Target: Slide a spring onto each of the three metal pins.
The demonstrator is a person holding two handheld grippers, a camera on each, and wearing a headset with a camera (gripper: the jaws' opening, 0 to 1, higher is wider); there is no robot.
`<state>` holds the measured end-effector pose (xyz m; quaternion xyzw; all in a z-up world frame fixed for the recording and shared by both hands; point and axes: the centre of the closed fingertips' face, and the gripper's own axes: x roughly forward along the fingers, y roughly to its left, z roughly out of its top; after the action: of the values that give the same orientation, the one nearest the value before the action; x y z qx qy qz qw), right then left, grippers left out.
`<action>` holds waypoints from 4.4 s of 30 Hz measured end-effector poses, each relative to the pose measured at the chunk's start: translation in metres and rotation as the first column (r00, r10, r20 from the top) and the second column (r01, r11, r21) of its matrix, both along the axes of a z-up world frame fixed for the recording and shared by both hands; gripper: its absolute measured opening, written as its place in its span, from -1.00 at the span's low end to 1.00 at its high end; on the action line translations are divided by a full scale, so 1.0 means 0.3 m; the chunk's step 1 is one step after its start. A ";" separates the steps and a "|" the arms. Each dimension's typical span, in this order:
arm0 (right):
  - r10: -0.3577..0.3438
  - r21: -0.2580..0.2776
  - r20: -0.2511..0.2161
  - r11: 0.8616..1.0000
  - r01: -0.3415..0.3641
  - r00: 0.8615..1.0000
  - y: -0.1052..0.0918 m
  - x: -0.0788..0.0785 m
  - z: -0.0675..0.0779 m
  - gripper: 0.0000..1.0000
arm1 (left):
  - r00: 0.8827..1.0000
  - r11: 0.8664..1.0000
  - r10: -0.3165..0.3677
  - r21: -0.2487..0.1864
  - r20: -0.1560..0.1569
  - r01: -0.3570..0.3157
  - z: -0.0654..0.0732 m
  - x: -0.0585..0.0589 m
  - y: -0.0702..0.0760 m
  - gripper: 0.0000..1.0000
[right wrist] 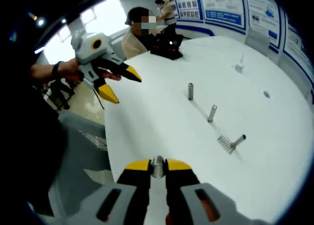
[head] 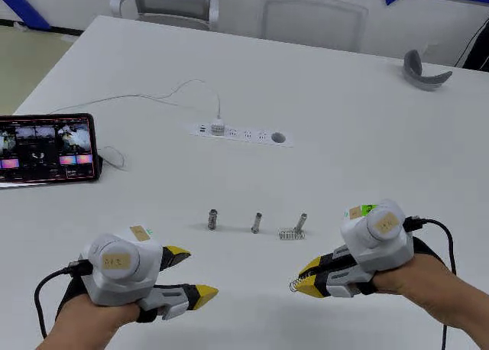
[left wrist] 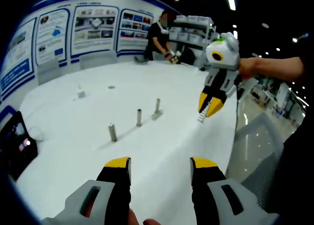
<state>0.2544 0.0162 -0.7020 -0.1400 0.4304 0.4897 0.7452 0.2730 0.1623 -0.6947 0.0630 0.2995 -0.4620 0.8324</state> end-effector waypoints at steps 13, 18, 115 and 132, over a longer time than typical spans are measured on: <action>-0.002 -0.018 0.017 1.000 0.002 1.000 0.007 0.111 0.005 -0.75 | 0.996 0.996 0.087 -0.022 -0.016 -0.088 0.003 0.034 0.054 0.29; -0.005 -0.025 0.030 1.000 0.006 1.000 0.007 0.164 0.012 -0.75 | 0.993 0.993 0.115 -0.018 -0.016 -0.115 -0.001 0.046 0.072 0.35; 0.279 -0.236 0.068 0.937 -0.257 0.958 0.161 0.472 -0.192 -0.75 | 0.969 0.968 0.240 -0.068 -0.056 -0.243 0.029 0.066 0.177 0.61; 0.318 -0.281 0.052 0.914 -0.292 0.947 0.153 0.482 -0.268 -0.74 | 0.964 0.963 0.261 -0.058 -0.056 -0.265 0.029 0.065 0.205 0.60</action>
<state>0.3991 0.0619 -0.7823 -0.3290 0.4293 0.5295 0.6535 0.2925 0.2239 -0.6860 -0.0156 0.3097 -0.3583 0.8806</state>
